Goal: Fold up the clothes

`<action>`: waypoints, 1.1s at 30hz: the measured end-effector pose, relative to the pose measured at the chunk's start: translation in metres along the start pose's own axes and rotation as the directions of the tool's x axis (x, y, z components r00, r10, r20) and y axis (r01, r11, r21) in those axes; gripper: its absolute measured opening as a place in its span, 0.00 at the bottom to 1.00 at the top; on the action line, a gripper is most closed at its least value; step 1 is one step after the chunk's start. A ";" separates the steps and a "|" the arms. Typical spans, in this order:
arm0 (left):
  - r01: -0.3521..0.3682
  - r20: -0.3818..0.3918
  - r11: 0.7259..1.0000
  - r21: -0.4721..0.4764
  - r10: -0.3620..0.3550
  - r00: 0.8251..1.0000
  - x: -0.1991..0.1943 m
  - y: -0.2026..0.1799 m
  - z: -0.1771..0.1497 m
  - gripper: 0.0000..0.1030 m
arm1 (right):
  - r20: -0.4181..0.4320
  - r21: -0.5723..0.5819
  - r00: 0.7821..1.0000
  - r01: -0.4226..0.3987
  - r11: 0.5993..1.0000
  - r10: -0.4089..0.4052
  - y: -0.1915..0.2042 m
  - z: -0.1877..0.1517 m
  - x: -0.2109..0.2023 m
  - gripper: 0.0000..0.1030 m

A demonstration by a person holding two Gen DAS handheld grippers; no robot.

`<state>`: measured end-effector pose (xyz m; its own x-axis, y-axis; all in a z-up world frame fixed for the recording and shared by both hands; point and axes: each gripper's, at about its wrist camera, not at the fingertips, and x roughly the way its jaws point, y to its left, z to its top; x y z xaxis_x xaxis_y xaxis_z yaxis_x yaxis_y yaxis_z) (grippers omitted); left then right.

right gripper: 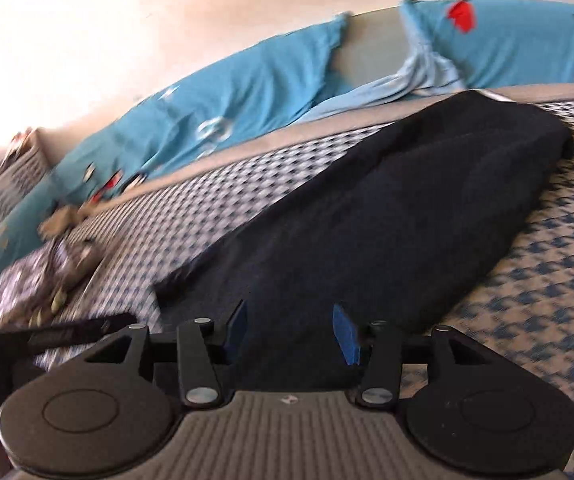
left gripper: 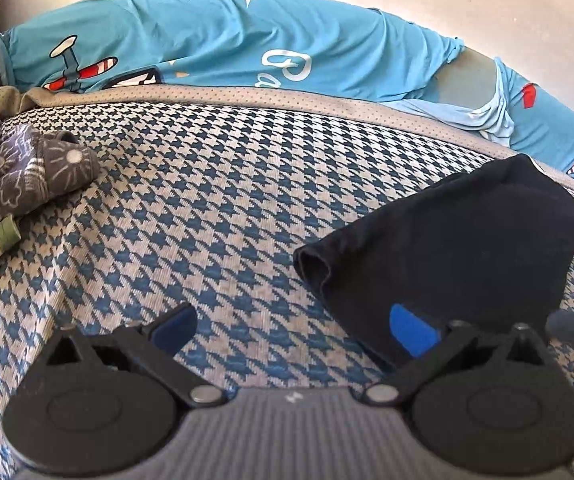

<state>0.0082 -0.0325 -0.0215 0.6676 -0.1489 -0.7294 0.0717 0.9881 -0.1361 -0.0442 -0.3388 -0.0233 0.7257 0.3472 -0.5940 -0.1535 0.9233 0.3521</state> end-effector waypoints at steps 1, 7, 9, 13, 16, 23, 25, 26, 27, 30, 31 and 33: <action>-0.001 -0.001 1.000 0.002 0.001 1.000 0.001 -0.001 0.000 1.00 | -0.008 -0.020 1.000 -0.007 1.000 0.006 0.005 -0.004 0.000 0.46; -0.001 -0.014 1.000 -0.015 0.000 1.000 0.004 -0.001 0.001 1.00 | -0.047 -0.131 0.999 -0.032 0.991 0.026 0.029 -0.027 -0.006 0.46; 0.001 -0.016 1.000 -0.017 -0.001 1.000 0.004 -0.001 0.001 1.00 | -0.056 -0.185 0.998 -0.038 0.982 0.029 0.036 -0.035 -0.008 0.46; 0.000 -0.018 1.000 -0.013 0.000 1.000 0.004 -0.002 0.001 1.00 | -0.078 -0.284 0.996 -0.055 0.957 0.034 0.052 -0.052 -0.010 0.46; 0.001 -0.022 1.000 -0.014 -0.002 1.000 0.004 -0.002 0.000 1.00 | -0.099 -0.350 0.994 -0.068 0.934 0.036 0.061 -0.065 -0.009 0.46; 0.008 -0.030 1.000 -0.007 -0.008 1.000 0.005 -0.005 0.000 1.00 | -0.067 -0.503 0.997 -0.009 0.864 -0.029 0.081 -0.084 -0.001 0.47; 0.012 -0.032 1.000 -0.008 -0.013 0.999 0.005 -0.006 0.001 1.00 | -0.061 -0.527 0.997 0.002 0.850 -0.040 0.084 -0.086 0.001 0.47; 0.015 -0.034 1.000 -0.010 -0.015 0.999 0.005 -0.006 0.001 1.00 | -0.060 -0.538 0.997 0.002 0.843 -0.041 0.085 -0.087 0.003 0.47; 0.017 -0.036 1.000 -0.012 -0.018 0.999 0.006 -0.006 0.001 1.00 | -0.060 -0.551 0.997 0.004 0.835 -0.045 0.086 -0.089 0.004 0.47; 0.036 -0.047 0.999 -0.027 -0.037 0.998 0.007 -0.006 0.003 1.00 | -0.059 -0.586 0.995 0.031 0.810 -0.081 0.089 -0.094 0.012 0.47; 0.044 -0.050 0.998 -0.035 -0.046 0.998 0.007 -0.006 0.003 1.00 | -0.056 -0.595 0.993 0.048 0.803 -0.101 0.089 -0.095 0.015 0.47; 0.056 -0.055 0.997 -0.047 -0.059 0.997 0.008 -0.006 0.004 1.00 | -0.050 -0.606 0.990 0.073 0.792 -0.129 0.089 -0.097 0.020 0.47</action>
<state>0.0162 -0.0400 -0.0239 0.6206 -0.2085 -0.7559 0.0742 0.9753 -0.2080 -0.1084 -0.2342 -0.0736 0.7052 0.2333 -0.6695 -0.4754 0.8561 -0.2025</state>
